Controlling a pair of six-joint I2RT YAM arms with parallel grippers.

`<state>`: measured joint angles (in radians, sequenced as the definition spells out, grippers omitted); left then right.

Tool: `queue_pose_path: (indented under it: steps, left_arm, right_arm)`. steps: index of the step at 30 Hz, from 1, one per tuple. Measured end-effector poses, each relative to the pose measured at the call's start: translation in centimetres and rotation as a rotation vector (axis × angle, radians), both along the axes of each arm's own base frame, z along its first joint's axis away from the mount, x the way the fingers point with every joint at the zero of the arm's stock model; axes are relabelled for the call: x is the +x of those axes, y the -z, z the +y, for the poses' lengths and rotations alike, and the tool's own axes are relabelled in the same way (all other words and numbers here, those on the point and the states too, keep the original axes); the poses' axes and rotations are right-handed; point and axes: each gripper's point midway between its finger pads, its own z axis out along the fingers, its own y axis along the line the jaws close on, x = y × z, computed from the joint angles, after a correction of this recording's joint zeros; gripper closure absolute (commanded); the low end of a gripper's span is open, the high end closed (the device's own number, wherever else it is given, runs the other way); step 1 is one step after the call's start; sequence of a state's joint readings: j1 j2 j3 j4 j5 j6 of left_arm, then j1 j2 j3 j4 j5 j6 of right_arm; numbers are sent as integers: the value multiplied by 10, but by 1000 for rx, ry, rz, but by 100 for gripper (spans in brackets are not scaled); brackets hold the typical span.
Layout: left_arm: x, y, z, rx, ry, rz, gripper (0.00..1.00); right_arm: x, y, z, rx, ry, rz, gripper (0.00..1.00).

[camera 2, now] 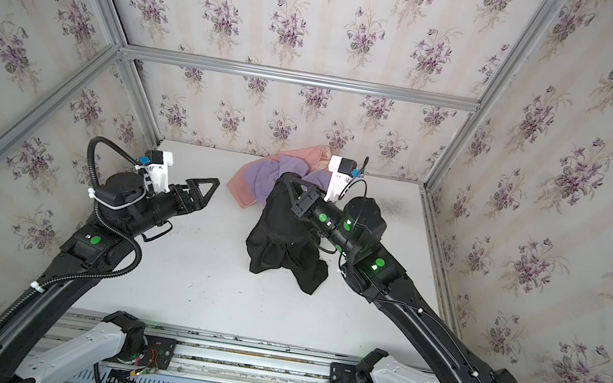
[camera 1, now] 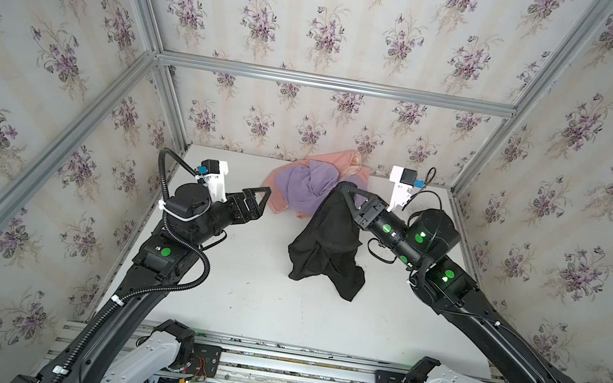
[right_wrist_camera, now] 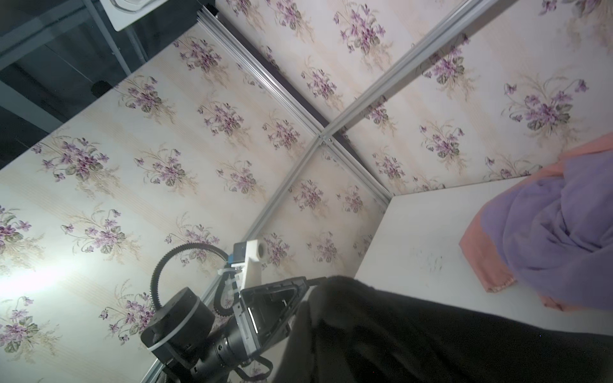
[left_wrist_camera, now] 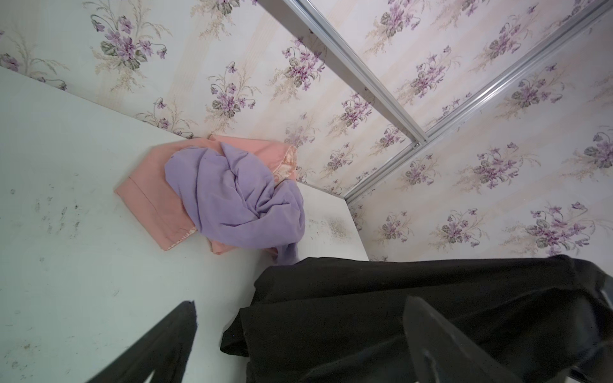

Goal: Pick out a specific cloth from the pile
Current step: 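Carry the black garment toward the robot while the left gripper grasps its hanging end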

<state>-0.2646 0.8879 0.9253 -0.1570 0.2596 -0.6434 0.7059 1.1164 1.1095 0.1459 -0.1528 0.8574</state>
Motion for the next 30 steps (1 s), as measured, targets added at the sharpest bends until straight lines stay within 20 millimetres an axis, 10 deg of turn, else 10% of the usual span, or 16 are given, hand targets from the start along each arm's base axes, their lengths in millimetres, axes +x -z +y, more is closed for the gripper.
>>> queue_pose_path:
  steps: [14, 30]
  left_arm:
    - [-78, -39, -58, 94, 477, -265, 3]
    - [-121, -20, -124, 196, 778, -356, 12]
  right_arm:
    - [-32, 58, 14, -277, -201, 32, 100]
    - [-100, 71, 23, -483, -608, -22, 100]
